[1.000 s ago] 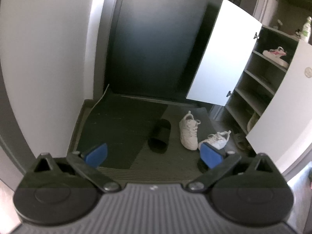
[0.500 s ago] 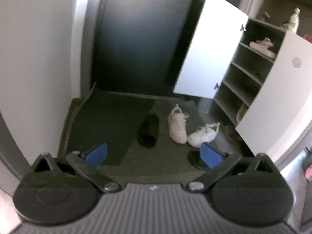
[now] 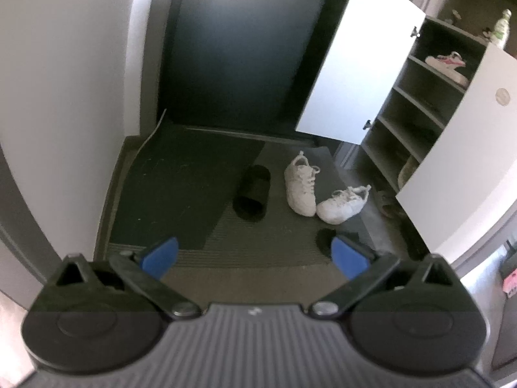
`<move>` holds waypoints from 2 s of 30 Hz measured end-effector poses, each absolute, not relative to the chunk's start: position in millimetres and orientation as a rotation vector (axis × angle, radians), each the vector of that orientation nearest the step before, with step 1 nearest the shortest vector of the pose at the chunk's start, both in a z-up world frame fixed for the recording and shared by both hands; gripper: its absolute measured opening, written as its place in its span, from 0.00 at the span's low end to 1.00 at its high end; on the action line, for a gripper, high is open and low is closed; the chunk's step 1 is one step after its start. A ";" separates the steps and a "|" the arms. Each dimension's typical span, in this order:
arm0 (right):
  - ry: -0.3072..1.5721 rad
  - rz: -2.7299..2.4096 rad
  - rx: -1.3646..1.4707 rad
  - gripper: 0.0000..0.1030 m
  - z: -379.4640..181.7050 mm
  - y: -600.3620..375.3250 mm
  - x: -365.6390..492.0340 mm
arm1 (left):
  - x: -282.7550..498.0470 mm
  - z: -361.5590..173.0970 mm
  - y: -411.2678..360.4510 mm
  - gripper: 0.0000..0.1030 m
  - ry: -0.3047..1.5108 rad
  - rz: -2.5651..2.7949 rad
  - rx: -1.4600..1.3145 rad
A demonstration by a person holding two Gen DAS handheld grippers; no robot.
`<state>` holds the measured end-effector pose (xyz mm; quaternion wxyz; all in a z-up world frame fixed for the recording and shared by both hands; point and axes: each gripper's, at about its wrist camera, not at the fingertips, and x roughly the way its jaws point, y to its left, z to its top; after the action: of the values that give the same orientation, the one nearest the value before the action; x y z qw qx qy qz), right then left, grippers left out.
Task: Organize scattered shoes
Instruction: 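Open the right tool and lift it off the paired clogs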
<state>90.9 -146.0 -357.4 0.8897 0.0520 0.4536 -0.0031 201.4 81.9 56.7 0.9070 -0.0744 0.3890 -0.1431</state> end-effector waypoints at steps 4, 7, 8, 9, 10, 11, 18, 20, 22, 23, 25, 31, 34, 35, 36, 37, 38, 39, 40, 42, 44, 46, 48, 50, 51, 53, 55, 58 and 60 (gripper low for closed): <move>0.938 -0.096 0.077 0.77 -360.1 -145.1 94.0 | 206.7 55.4 83.7 1.00 0.810 -0.294 -0.163; 0.945 -0.097 0.090 0.77 -374.5 -145.2 104.6 | 209.2 55.4 84.6 1.00 0.810 -0.294 -0.164; 0.945 -0.095 0.087 0.77 -378.1 -143.9 108.9 | 210.2 55.1 84.6 1.00 0.809 -0.292 -0.162; 0.929 -0.085 0.079 0.77 -381.5 -141.1 115.0 | 211.1 54.6 84.0 1.00 0.810 -0.290 -0.159; 0.913 -0.078 0.072 0.73 -383.9 -138.4 121.7 | 211.9 54.0 83.3 1.00 0.812 -0.289 -0.157; 0.905 -0.079 0.074 0.69 -384.1 -137.1 126.1 | 212.7 53.2 82.5 1.00 0.816 -0.292 -0.155; 0.896 -0.057 0.139 0.49 -388.8 -130.2 139.6 | 216.6 54.4 81.4 1.00 0.809 -0.286 -0.151; 0.900 -0.052 0.151 0.49 -388.5 -130.8 138.2 | 217.3 56.7 81.4 1.00 0.799 -0.283 -0.163; 0.904 -0.046 0.183 0.49 -389.2 -135.2 137.1 | 217.2 57.9 78.3 1.00 0.784 -0.275 -0.155; 0.910 -0.040 0.191 0.49 -389.6 -138.0 138.2 | 217.2 58.5 76.6 1.00 0.776 -0.270 -0.150; 0.939 -0.023 0.170 0.49 -388.0 -139.4 142.6 | 217.5 57.6 71.5 1.00 0.765 -0.261 -0.126; 1.115 -0.010 0.167 0.55 -372.7 -142.1 155.0 | 217.8 53.4 59.8 1.00 0.771 -0.245 -0.085; 1.157 0.029 0.174 0.56 -349.7 -148.0 152.1 | 216.8 53.3 55.2 1.00 0.762 -0.244 -0.059; 1.162 0.031 0.178 0.56 -342.6 -150.0 151.3 | 216.7 53.6 54.3 1.00 0.761 -0.245 -0.052; 1.173 0.034 0.180 0.56 -335.0 -151.9 150.9 | 216.6 53.9 53.5 1.00 0.760 -0.247 -0.046; 1.183 0.036 0.181 0.55 -327.1 -153.7 150.5 | 216.2 53.9 53.4 1.00 0.757 -0.246 -0.039; 1.162 0.040 0.163 0.54 -312.0 -153.7 149.1 | 215.7 53.8 53.4 1.00 0.754 -0.243 -0.031; 1.142 0.043 0.146 0.54 -297.2 -153.7 147.8 | 214.8 53.0 53.8 1.00 0.751 -0.237 -0.019; 1.130 0.048 0.144 0.54 -290.0 -153.9 147.7 | 214.2 51.9 54.0 1.00 0.751 -0.234 -0.011; 1.104 0.073 0.115 0.54 -257.0 -152.0 149.5 | 212.5 47.9 55.6 1.00 0.760 -0.230 0.012; 1.046 0.097 0.009 0.54 -204.4 -146.5 150.8 | 211.2 43.6 58.9 1.00 0.775 -0.221 0.024; 1.007 0.114 -0.039 0.54 -172.8 -144.2 149.6 | 210.2 37.9 63.1 1.00 0.799 -0.228 0.037; 0.931 0.140 -0.113 0.54 -115.7 -142.3 145.9 | 209.4 32.6 66.6 1.00 0.808 -0.232 0.055; 0.871 0.119 -0.165 0.54 -73.2 -142.3 142.8 | 208.4 27.6 67.3 1.00 0.800 -0.230 0.109; 0.828 0.094 -0.175 0.54 -43.3 -143.6 138.9 | 208.1 25.9 67.0 1.00 0.797 -0.230 0.138; 0.763 0.062 -0.118 0.57 -3.3 -149.6 128.4 | 211.1 26.7 60.7 1.00 0.811 -0.243 0.224; 0.685 0.034 -0.048 0.57 32.0 -156.4 114.3 | 217.8 33.0 52.8 1.00 0.812 -0.246 0.260; 0.438 -0.024 0.154 0.57 84.2 -166.8 70.4 | 240.5 40.1 34.1 1.00 0.783 -0.254 0.287; 0.367 -0.015 0.267 0.57 91.4 -171.9 56.5 | 263.2 36.5 14.7 1.00 0.770 -0.254 0.309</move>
<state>56.5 -171.9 91.4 0.9743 0.1322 0.1820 -0.0073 263.2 14.7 36.5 0.9073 0.1497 0.3732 -0.1231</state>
